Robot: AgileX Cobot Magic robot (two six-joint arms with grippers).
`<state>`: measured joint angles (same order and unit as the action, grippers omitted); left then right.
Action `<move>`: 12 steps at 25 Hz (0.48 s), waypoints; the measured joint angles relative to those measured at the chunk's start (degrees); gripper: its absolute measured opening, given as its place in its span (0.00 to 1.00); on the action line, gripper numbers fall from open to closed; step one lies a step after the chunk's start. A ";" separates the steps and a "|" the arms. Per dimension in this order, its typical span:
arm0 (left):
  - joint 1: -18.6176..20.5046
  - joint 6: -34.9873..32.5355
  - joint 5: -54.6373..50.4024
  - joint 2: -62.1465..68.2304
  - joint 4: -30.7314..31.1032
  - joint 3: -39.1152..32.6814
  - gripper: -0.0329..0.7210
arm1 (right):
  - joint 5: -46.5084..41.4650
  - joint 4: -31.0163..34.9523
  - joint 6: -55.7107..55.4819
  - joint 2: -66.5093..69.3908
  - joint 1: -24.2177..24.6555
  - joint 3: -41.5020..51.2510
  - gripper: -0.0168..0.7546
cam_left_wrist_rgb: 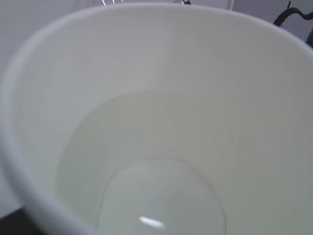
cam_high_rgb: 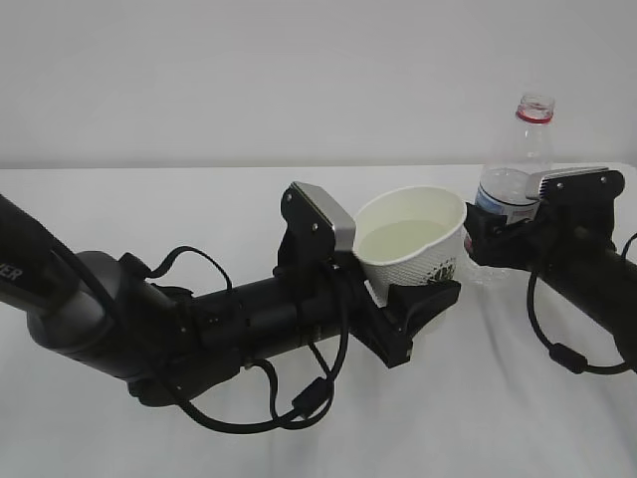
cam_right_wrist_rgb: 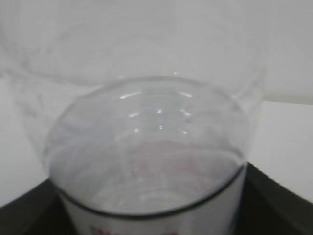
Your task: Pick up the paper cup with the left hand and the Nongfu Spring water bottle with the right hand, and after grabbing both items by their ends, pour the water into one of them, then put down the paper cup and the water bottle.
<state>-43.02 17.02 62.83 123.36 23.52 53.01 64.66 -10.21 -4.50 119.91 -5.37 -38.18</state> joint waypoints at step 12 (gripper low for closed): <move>0.00 0.00 0.00 0.00 -0.10 0.00 0.74 | 0.56 -2.47 -1.93 0.00 0.00 0.44 0.79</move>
<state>-43.02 17.02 62.83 123.36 23.42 53.01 65.22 -12.68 -6.43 119.91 -5.37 -37.74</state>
